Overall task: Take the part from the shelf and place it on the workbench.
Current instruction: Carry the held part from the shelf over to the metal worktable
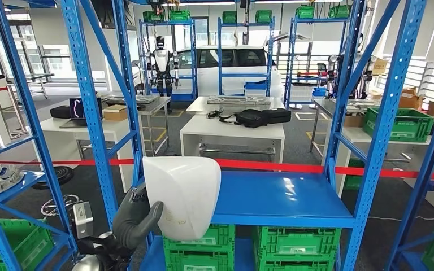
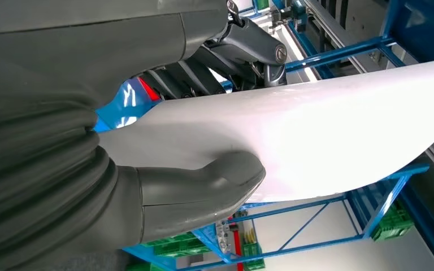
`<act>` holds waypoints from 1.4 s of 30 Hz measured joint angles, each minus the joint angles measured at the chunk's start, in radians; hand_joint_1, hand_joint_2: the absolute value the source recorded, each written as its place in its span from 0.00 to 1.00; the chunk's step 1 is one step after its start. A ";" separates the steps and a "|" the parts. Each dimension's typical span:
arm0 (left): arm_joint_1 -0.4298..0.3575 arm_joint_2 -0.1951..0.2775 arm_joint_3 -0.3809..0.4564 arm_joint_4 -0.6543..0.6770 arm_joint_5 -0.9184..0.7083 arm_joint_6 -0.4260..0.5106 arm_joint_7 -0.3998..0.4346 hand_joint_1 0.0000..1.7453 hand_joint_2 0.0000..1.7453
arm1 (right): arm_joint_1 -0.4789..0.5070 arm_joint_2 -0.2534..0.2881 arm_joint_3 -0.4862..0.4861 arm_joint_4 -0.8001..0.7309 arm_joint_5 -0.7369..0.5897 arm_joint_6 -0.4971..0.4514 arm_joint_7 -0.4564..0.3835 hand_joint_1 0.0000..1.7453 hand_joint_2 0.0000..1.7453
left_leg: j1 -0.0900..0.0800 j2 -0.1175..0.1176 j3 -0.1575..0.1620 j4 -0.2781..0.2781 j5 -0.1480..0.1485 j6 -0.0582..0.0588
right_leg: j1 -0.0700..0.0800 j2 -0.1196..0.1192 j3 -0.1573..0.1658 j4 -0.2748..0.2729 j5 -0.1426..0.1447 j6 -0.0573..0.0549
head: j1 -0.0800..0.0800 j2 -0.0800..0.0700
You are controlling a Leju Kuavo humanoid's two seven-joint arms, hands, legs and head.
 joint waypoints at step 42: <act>0.041 0.054 0.045 -0.028 0.010 -0.013 -0.018 1.00 1.00 | -0.005 -0.029 -0.036 -0.002 -0.030 0.083 -0.041 0.00 0.00 | -0.003 0.009 -0.155 0.011 0.125 0.009 | 0.007 0.005 0.141 0.052 -0.161 -0.002 | 0.005 0.000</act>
